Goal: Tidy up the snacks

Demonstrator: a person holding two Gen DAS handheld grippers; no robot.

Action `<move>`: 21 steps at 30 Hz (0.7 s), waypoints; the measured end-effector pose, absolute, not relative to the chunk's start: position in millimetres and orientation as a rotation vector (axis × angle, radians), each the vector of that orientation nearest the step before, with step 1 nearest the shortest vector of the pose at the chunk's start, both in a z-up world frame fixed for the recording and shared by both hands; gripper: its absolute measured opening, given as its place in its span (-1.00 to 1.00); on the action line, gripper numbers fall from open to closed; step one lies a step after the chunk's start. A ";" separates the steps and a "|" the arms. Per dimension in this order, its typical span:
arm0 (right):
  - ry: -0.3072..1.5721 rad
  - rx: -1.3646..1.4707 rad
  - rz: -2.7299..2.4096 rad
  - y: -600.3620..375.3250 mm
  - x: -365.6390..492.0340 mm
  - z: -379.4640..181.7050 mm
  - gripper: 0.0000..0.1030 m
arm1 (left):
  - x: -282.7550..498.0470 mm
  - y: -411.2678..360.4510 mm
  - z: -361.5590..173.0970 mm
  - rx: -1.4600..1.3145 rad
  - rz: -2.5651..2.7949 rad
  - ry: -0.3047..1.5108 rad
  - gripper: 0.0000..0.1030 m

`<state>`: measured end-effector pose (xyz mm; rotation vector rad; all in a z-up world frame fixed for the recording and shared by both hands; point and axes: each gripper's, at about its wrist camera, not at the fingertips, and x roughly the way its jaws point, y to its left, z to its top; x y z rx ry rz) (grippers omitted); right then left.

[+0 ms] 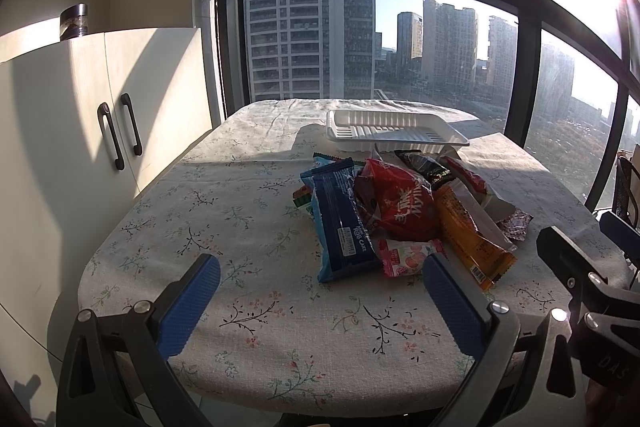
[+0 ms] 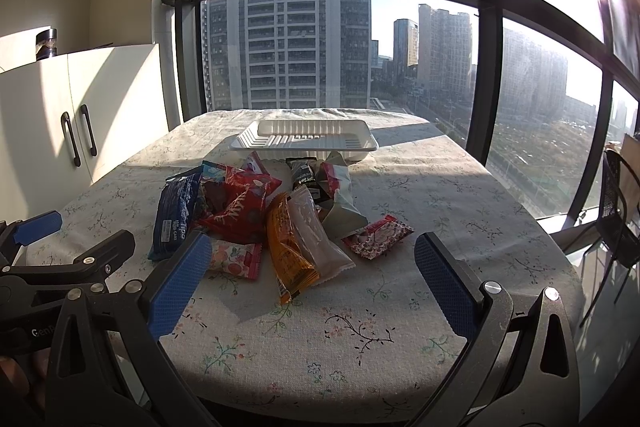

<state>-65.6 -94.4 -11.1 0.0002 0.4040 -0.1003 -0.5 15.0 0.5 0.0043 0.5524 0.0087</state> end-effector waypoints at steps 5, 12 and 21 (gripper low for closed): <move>0.406 -0.001 -0.100 -92.7 -65.9 -12.2 0.99 | -0.6 14.8 0.4 0.003 0.007 0.553 1.00; 0.404 0.011 -0.094 -91.7 -66.7 -14.0 0.99 | -0.8 26.4 -4.9 -0.050 -0.046 0.541 1.00; 0.341 0.150 -0.021 -117.8 -60.7 -14.7 0.99 | 8.5 38.9 -7.4 -0.048 -0.050 0.429 1.00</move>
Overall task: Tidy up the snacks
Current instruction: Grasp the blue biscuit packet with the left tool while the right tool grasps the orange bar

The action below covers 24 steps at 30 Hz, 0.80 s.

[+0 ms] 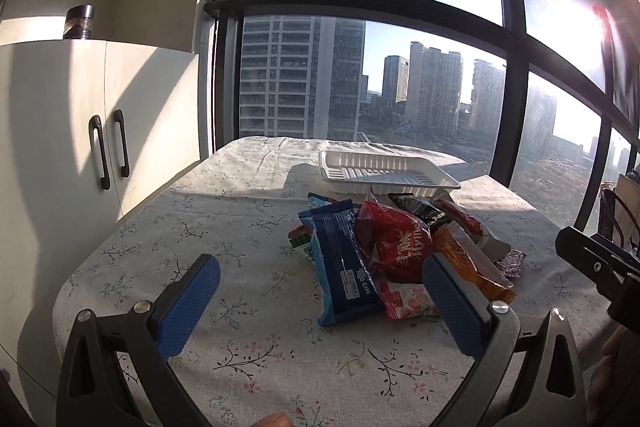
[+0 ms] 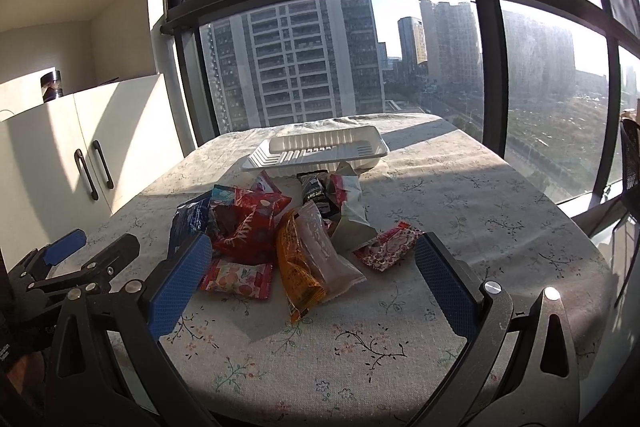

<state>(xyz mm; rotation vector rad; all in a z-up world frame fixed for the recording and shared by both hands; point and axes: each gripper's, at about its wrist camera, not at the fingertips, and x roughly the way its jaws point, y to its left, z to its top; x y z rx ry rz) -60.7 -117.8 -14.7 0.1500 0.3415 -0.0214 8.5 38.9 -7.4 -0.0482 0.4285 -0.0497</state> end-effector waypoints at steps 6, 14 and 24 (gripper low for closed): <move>0.346 0.245 -0.026 -151.8 -49.9 -16.1 0.99 | 40.2 57.1 -16.6 -0.109 -0.067 0.586 1.00; 0.482 0.354 -0.046 -212.4 -11.0 -32.6 0.99 | 81.7 29.5 -27.9 -0.051 -0.120 0.707 0.96; 0.519 0.302 -0.004 -220.0 22.1 -35.2 0.99 | 117.3 9.6 -40.9 0.001 -0.148 0.836 -0.09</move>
